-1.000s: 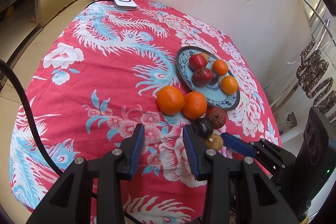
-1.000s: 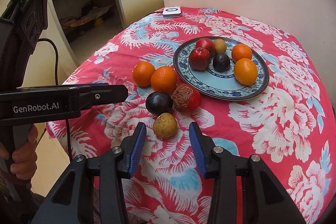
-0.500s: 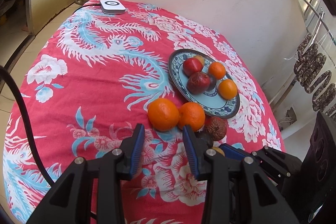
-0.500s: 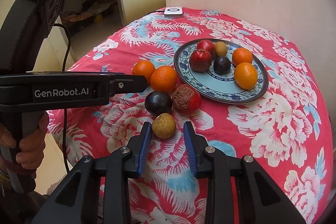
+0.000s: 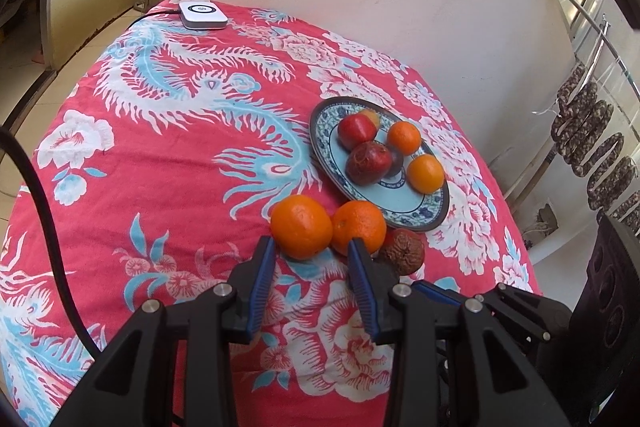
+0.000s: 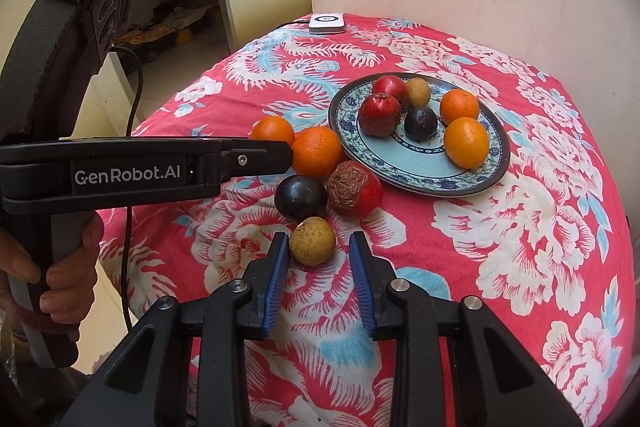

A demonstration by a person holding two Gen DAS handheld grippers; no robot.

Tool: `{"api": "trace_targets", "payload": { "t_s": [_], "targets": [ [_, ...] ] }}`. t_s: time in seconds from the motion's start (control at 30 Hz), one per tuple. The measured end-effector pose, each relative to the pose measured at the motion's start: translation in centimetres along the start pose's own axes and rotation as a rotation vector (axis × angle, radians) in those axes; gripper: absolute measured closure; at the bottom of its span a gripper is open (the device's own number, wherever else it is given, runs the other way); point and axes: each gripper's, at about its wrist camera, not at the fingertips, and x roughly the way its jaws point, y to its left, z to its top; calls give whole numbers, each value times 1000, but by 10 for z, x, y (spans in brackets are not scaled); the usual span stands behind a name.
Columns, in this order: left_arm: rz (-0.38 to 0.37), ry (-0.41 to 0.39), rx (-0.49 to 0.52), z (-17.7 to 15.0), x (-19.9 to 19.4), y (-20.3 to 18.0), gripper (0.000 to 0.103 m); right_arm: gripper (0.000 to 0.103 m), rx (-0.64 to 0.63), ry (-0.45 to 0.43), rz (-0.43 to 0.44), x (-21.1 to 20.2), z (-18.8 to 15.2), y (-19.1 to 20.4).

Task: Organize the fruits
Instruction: 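Move the right tool onto a yellow-brown round fruit while the left tool reaches an orange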

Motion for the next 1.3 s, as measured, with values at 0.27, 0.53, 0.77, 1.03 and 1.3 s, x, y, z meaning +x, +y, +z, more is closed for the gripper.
{"api": "trace_targets", "payload": {
  "t_s": [0.27,0.53,0.77,1.03,1.3],
  "targets": [
    [-8,-5,-29,-1,-3,6,78,76,12,-4,19,-1,-1,-1],
    [-8,-20,-35,-1,-10,6,88,78,22,-7,29,-2,-1,-1],
    [1,-26,-35,1,-8,4,85,78,48,-18,30,-6,-1,-7],
    [-6,-20,-61,4,-3,9,70,78,91,-15,33,-5,-1,-18],
    [-11,-19,-65,4,2,8,67,78,87,-8,37,-2,-1,-18]
  ]
}}
